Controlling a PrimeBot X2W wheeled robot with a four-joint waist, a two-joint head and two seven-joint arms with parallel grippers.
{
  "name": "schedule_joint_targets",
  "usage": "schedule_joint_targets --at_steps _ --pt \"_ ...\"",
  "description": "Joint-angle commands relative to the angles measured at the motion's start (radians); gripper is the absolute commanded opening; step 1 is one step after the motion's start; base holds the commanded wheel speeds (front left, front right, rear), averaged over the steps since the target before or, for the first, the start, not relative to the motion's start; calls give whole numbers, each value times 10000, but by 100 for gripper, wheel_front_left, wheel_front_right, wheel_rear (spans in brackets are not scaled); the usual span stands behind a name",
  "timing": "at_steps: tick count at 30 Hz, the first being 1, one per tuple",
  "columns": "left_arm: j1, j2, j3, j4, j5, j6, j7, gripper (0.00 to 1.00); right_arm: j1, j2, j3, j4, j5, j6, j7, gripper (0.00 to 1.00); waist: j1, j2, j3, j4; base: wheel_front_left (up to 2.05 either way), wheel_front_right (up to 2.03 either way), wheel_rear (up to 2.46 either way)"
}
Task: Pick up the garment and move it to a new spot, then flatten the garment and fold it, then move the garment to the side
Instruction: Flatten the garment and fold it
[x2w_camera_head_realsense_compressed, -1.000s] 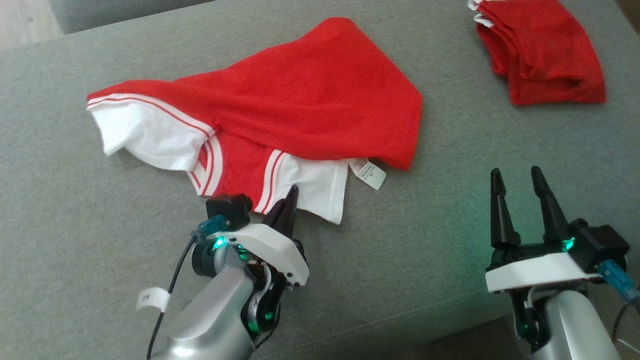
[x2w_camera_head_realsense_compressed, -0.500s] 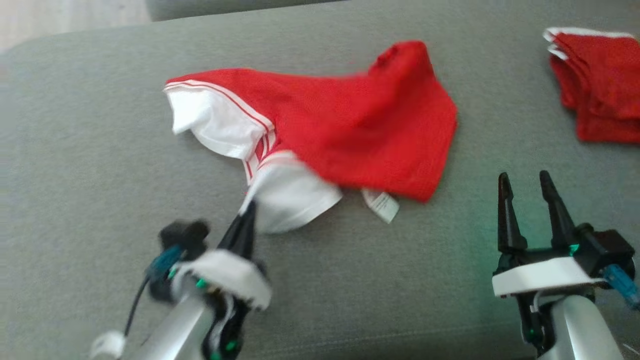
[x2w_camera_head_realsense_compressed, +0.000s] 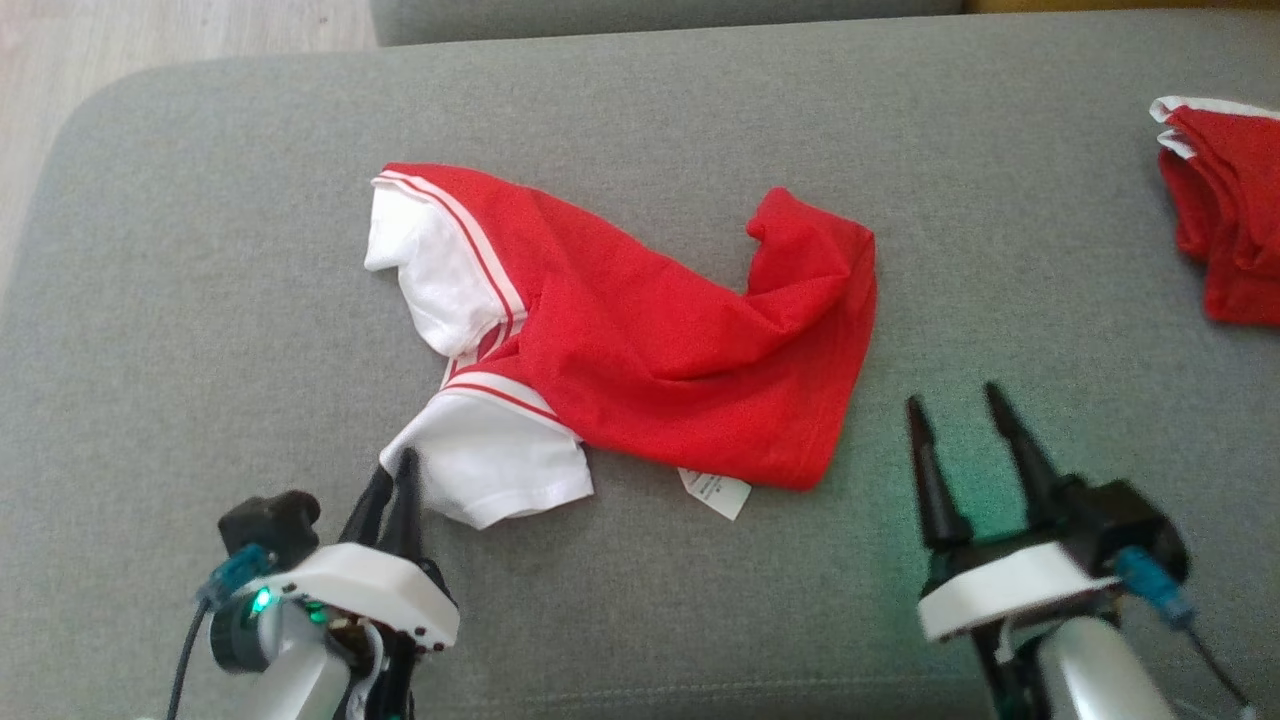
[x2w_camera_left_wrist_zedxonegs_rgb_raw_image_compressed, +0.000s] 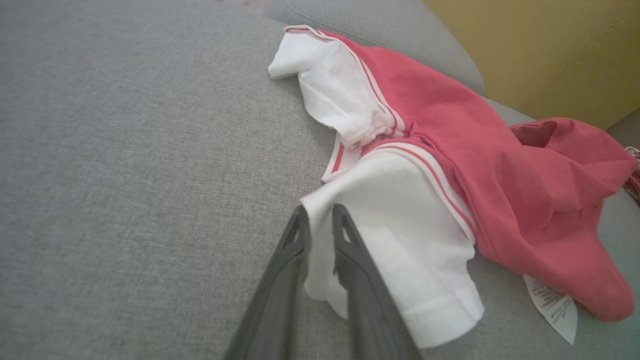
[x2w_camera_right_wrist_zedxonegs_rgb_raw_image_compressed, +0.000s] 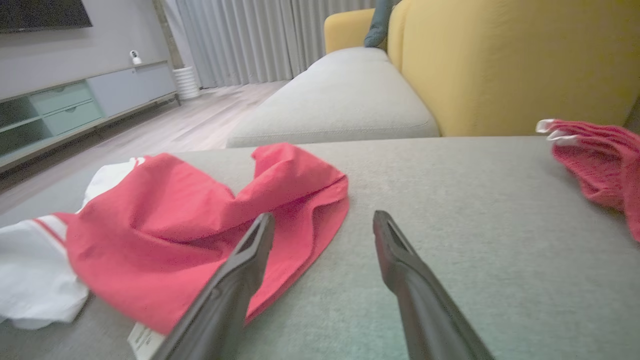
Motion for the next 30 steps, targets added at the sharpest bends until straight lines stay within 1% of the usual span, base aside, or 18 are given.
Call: schedule_joint_targets --at_steps 1,2,6,7,10,12,13,15,17,18,22,28,29,30 --pt "-260 95 450 -229 124 48 -123 91 11 -43 423 -235 -133 65 32 100 0 0 -26 0 0 0 0" --pt "-250 38 468 -227 188 39 -123 100 56 -43 590 -214 -179 65 63 100 0 0 -53 3 0 0 0" --pt "-134 -205 786 -512 514 -42 -123 100 273 -43 1225 -106 -354 65 179 100 0 0 -202 41 0 0 0" --pt "-19 -328 1031 -789 749 -63 -123 100 371 -43 1453 -19 -420 65 237 100 0 0 -285 86 0 0 0" --pt "189 -511 1307 -1213 1127 -111 -123 100 441 -43 1721 191 -554 65 330 100 0 0 -399 200 0 0 0" --pt "313 -627 1412 -1427 1365 -157 -123 100 388 -43 1882 411 -877 65 337 100 0 0 -441 312 0 0 0" --pt "370 -700 1454 -1516 1455 -176 -123 100 327 -43 1911 540 -1069 65 309 100 0 0 -451 374 0 0 0" --pt "457 -851 1505 -1649 1597 -226 -123 100 163 -43 1954 928 -1803 65 308 100 0 0 -448 521 0 0 0" --pt "509 -981 1513 -1715 1704 -293 -124 100 3 -43 1973 1329 -2182 65 272 100 0 0 -422 685 0 0 0" --pt "509 -981 1513 -1715 1704 -293 -124 100 3 -43 1973 1329 -2182 65 272 100 0 0 -422 685 0 0 0" --pt "584 -1149 1526 -1766 1870 -417 -124 100 -380 -43 1857 2063 -2706 65 141 100 0 0 -318 980 0 0 0" --pt "616 -1297 1609 -1706 2061 -542 -124 100 -986 -43 1539 2840 -3384 65 -102 100 0 0 -160 1246 0 0 0" --pt "613 -1321 1625 -1698 2086 -559 -124 100 -1056 -43 1528 2992 -3407 65 -119 88 0 0 -141 1269 0 0 0" --pt "609 -1344 1639 -1691 2111 -576 -124 100 -1130 -43 1532 3151 -3442 65 -131 50 0 0 -120 1289 0 0 0"
